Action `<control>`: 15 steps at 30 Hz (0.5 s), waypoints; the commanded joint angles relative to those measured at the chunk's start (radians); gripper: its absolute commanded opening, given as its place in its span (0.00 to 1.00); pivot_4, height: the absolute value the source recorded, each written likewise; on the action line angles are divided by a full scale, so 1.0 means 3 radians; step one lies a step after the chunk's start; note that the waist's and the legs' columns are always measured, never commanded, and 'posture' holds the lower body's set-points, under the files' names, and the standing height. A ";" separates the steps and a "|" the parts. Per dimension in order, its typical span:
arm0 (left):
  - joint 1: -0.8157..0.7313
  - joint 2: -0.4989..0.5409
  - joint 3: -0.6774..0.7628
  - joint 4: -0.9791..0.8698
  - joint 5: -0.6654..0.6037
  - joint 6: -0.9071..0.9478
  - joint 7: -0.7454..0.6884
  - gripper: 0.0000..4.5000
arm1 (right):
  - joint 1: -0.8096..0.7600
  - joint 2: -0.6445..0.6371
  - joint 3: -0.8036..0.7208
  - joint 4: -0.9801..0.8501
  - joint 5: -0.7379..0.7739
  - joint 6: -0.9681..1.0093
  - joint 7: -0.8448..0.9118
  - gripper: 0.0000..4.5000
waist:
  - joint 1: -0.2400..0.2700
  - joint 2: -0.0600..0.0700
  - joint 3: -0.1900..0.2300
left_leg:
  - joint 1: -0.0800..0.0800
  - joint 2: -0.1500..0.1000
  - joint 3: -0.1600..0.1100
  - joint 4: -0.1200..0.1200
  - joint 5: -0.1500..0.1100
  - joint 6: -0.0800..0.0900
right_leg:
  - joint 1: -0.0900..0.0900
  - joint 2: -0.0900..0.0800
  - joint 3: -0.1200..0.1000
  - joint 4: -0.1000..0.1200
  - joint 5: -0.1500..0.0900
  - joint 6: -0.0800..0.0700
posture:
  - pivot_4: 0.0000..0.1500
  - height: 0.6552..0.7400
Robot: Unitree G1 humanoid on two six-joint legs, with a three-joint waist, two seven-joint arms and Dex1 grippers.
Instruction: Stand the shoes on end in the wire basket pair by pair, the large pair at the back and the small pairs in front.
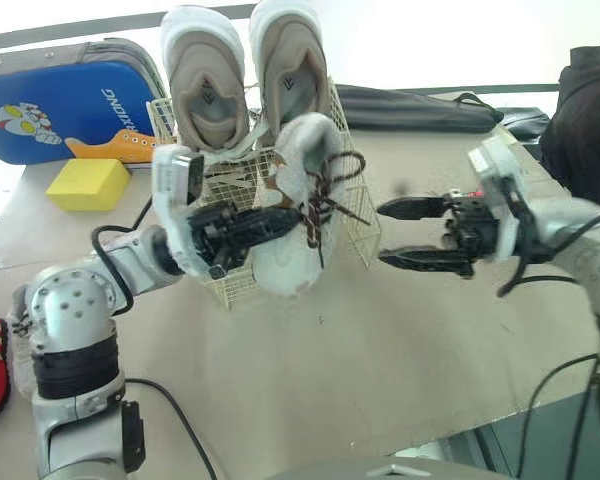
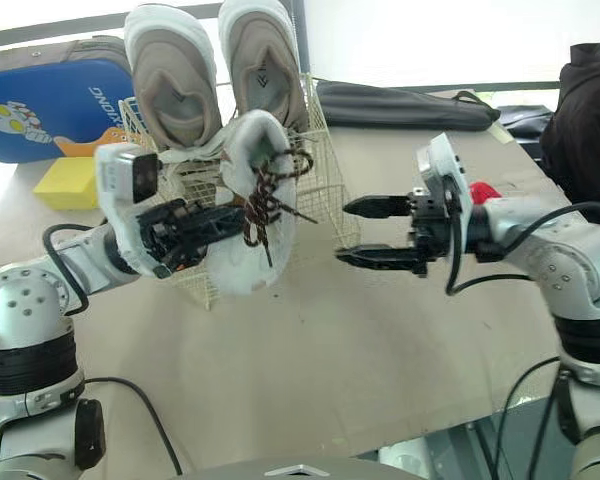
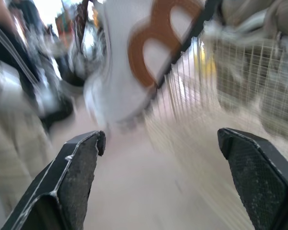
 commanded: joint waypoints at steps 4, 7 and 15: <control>0.0176 -0.0065 -0.0166 -0.0400 0.0091 -0.0295 0.0011 0.13 | -0.0126 0.0415 -0.0047 -0.0079 0.0393 0.0207 -0.0604 0.87 | 0.0007 0.0001 0.0000 | -0.0001 0.0000 -0.0007 -0.0001 0.0000 0.0000 | -0.0001 0.0019 -0.0010 0.0000 0.0000 -0.0001 | 1.00 1.00; 0.0204 -0.0105 -0.0234 -0.0446 0.0129 -0.0396 0.0058 0.13 | -0.0121 0.0426 0.0005 -0.0129 0.0469 0.0298 -0.0567 0.81 | 0.0008 0.0002 0.0001 | -0.0001 -0.0002 -0.0003 0.0000 0.0000 0.0001 | -0.0001 0.0018 -0.0010 -0.0002 0.0000 -0.0001 | 1.00 1.00; 0.0270 -0.0076 -0.0361 -0.0549 0.0245 -0.0544 0.0053 0.13 | -0.0053 0.0526 0.0079 -0.0209 0.0402 0.0290 -0.0626 0.15 | -0.0002 0.0004 0.0002 | -0.0001 0.0001 0.0000 -0.0001 0.0000 0.0001 | -0.0002 0.0022 -0.0010 -0.0002 0.0000 -0.0001 | 1.00 1.00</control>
